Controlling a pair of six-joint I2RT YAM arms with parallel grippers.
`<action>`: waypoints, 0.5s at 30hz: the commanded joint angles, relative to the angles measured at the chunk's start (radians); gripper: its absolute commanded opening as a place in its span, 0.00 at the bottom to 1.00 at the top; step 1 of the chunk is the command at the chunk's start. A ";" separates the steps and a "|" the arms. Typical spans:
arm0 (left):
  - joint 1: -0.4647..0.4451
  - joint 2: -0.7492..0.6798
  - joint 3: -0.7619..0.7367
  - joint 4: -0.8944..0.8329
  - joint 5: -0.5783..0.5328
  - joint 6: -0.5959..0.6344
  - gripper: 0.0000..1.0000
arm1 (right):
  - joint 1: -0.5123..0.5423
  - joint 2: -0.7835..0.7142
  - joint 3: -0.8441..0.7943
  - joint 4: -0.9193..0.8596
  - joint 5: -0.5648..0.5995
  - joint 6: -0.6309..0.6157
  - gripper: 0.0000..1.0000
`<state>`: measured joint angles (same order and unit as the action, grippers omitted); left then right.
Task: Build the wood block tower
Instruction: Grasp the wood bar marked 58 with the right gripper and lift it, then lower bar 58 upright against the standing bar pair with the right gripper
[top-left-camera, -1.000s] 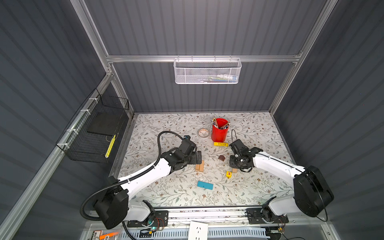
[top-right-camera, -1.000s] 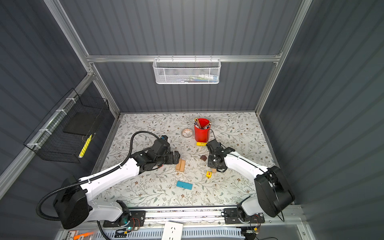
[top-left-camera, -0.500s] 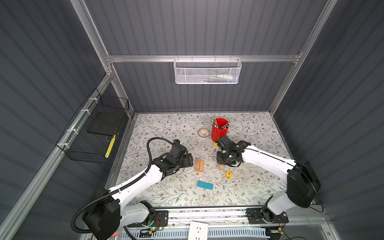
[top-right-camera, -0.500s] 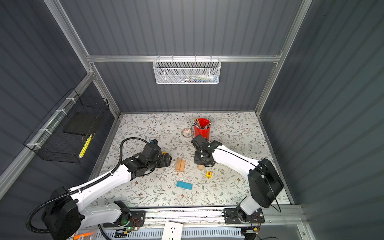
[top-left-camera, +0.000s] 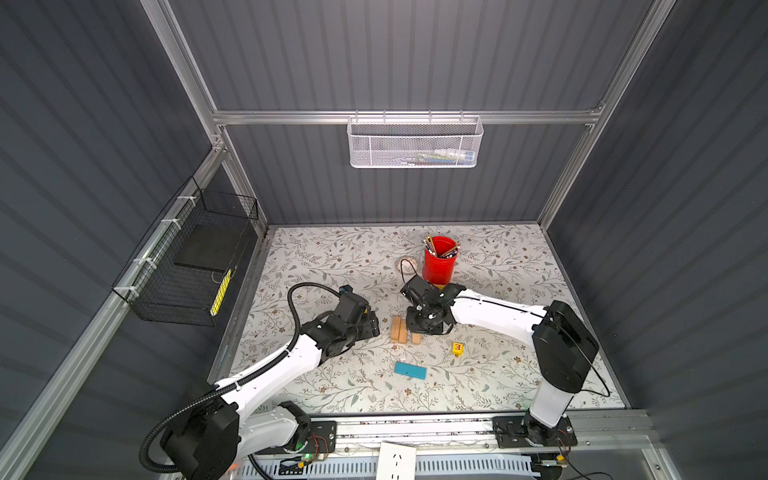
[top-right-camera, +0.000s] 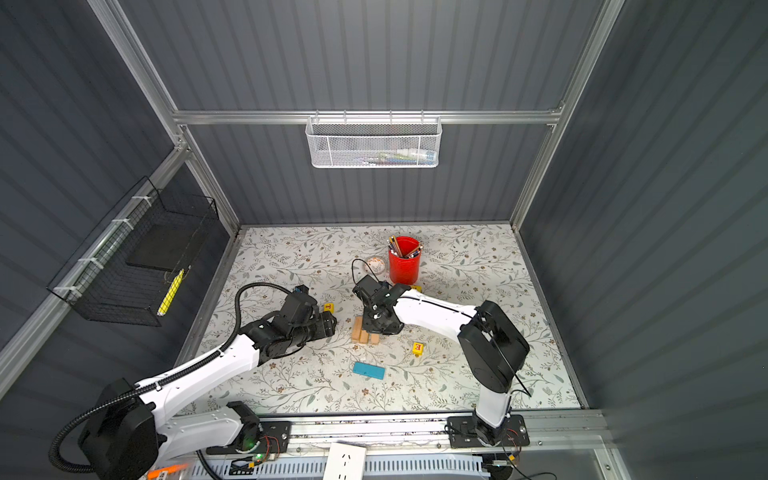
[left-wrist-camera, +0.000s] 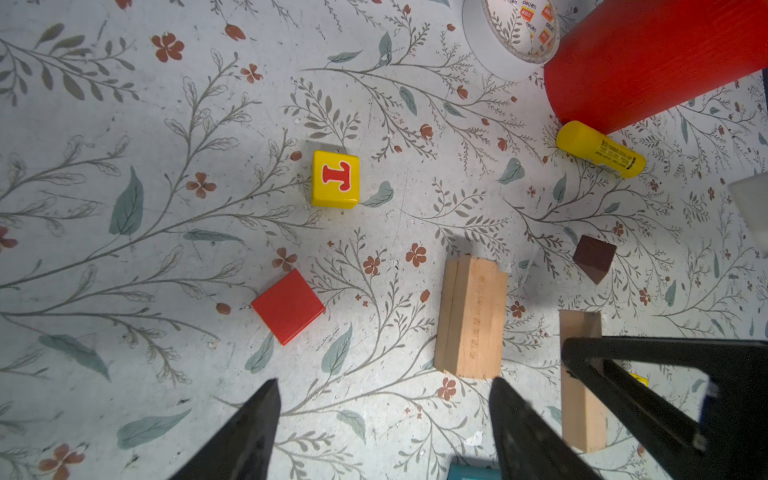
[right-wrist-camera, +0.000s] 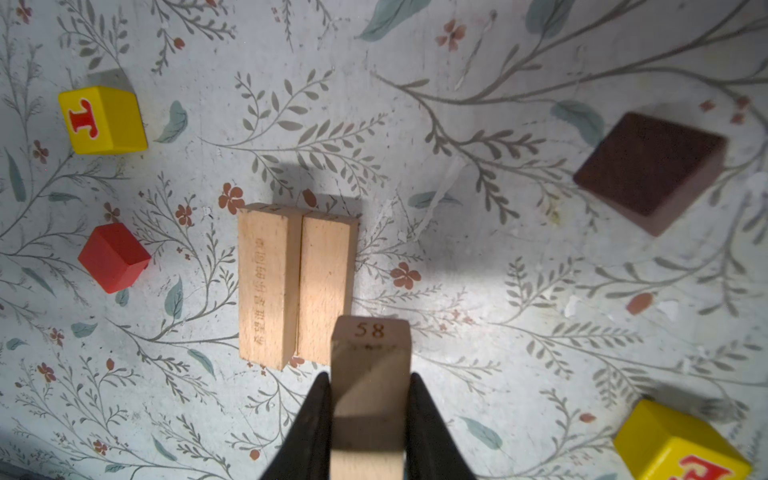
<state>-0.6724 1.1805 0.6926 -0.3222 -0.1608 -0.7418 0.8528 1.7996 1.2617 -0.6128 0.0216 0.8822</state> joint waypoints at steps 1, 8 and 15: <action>0.007 -0.011 -0.022 0.023 0.007 -0.034 0.76 | 0.010 0.041 0.046 0.002 0.004 0.038 0.14; 0.007 -0.008 -0.022 0.020 0.007 -0.039 0.74 | 0.012 0.082 0.061 0.031 0.018 0.056 0.13; 0.007 -0.004 -0.019 0.023 0.012 -0.040 0.73 | 0.012 0.114 0.074 0.044 0.015 0.065 0.12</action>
<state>-0.6724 1.1801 0.6773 -0.2977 -0.1566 -0.7715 0.8612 1.8999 1.3136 -0.5701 0.0257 0.9287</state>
